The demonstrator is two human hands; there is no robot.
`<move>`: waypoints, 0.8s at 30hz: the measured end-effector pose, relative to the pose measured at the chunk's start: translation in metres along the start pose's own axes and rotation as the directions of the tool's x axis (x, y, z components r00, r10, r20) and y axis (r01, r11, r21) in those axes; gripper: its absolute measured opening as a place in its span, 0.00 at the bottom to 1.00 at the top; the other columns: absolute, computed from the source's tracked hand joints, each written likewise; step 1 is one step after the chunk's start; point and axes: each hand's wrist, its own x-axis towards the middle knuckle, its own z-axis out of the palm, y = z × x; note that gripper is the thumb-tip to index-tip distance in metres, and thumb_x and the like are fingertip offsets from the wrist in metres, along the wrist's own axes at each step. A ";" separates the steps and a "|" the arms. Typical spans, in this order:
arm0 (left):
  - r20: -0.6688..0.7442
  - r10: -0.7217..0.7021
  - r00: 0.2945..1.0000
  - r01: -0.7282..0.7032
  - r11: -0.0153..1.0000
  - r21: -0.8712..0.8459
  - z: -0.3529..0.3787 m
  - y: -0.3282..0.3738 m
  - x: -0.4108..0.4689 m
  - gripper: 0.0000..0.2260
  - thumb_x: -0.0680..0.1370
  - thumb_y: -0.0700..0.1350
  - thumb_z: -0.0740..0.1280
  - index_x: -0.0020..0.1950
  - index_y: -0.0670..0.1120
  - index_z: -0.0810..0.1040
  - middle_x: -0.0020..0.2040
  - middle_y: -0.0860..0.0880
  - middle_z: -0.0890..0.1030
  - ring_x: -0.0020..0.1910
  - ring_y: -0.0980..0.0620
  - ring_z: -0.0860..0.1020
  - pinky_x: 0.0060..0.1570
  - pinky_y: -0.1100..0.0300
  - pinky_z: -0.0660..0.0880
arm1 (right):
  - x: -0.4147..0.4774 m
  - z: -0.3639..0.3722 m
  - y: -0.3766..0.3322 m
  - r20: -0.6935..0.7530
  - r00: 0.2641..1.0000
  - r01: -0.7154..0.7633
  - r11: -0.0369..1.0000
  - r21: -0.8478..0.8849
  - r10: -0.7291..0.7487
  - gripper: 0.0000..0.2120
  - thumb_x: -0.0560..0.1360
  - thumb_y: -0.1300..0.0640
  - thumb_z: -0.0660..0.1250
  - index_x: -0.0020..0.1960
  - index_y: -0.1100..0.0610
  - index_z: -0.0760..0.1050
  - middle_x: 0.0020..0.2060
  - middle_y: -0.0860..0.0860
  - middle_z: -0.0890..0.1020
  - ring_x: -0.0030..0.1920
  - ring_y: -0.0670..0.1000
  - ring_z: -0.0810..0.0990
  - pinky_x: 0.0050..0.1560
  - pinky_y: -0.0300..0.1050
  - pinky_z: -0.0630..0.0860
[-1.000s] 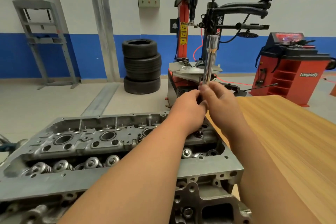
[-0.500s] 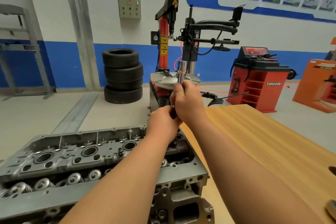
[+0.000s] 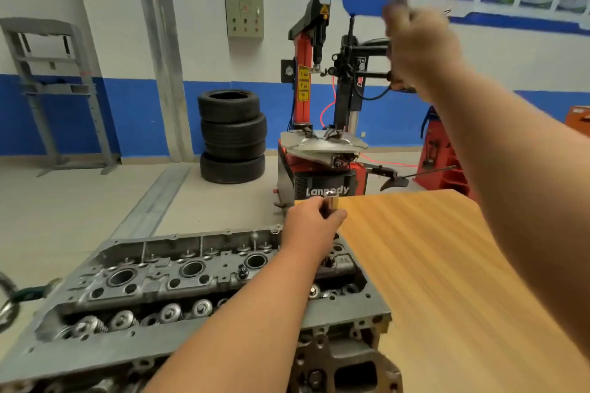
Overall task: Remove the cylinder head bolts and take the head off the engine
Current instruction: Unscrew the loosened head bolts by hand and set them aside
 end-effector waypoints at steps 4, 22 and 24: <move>0.112 -0.011 0.994 0.017 0.999 -0.050 -0.003 -0.001 0.000 0.07 0.77 0.54 0.67 0.48 0.51 0.75 0.45 0.53 0.79 0.45 0.53 0.76 0.40 0.58 0.70 | -0.076 -0.009 0.113 0.250 0.831 -0.266 0.750 -0.606 0.498 0.18 0.81 0.47 0.57 0.47 0.62 0.69 0.32 0.55 0.74 0.27 0.53 0.74 0.24 0.40 0.68; 0.097 -0.051 0.994 0.061 0.993 -0.099 0.003 -0.002 0.008 0.07 0.75 0.47 0.69 0.45 0.52 0.71 0.41 0.53 0.76 0.39 0.54 0.75 0.32 0.62 0.67 | -0.157 0.050 0.108 0.472 0.833 -0.202 0.954 -0.223 0.287 0.23 0.68 0.30 0.61 0.49 0.48 0.74 0.41 0.43 0.79 0.39 0.44 0.79 0.34 0.41 0.74; 0.152 -0.046 0.987 0.066 0.989 -0.135 -0.004 -0.006 0.007 0.10 0.75 0.43 0.66 0.55 0.52 0.74 0.45 0.54 0.78 0.41 0.57 0.76 0.31 0.66 0.70 | -0.160 0.063 0.104 0.449 0.869 -0.147 0.974 -0.170 0.209 0.17 0.69 0.37 0.69 0.44 0.50 0.74 0.38 0.47 0.80 0.38 0.47 0.79 0.34 0.46 0.75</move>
